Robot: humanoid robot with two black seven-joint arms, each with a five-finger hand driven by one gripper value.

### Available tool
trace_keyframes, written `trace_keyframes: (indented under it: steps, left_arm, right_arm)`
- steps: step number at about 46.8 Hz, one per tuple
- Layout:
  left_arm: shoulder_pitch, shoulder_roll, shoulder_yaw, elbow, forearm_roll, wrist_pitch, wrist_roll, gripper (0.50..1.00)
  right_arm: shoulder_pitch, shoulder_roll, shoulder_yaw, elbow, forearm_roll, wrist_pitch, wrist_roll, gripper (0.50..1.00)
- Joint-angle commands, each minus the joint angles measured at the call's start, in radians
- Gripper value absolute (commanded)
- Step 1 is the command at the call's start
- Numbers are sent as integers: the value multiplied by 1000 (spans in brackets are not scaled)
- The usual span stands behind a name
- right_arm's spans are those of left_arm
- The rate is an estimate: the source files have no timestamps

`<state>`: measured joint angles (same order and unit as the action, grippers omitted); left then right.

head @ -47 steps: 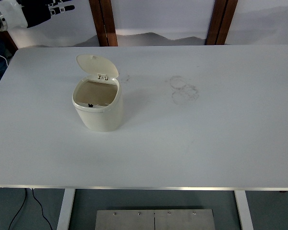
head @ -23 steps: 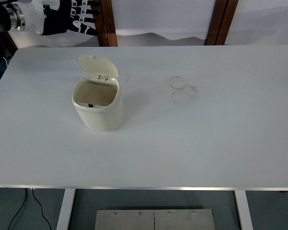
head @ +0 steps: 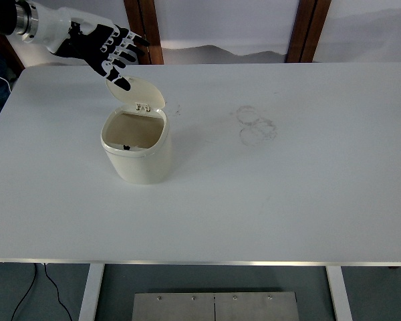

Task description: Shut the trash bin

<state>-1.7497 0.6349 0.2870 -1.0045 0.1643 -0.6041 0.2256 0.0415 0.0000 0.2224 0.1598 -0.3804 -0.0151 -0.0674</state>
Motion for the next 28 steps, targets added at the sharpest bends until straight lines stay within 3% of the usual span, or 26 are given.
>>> trace_keyframes:
  steps: [1,14,28]
  left_arm:
    - [-33,-3,15,-23,3,-7,0,1000]
    - [-145,-6,123,-86,3,-7,0,1000]
    - [-180,-6,221,-114,15,-7,0,1000]
  right_arm:
    - [0,0,0,0,0,0,0,995]
    - [0,0,0,0,2,0,0,995]
    - [0,0,0,0,2,0,0,995]
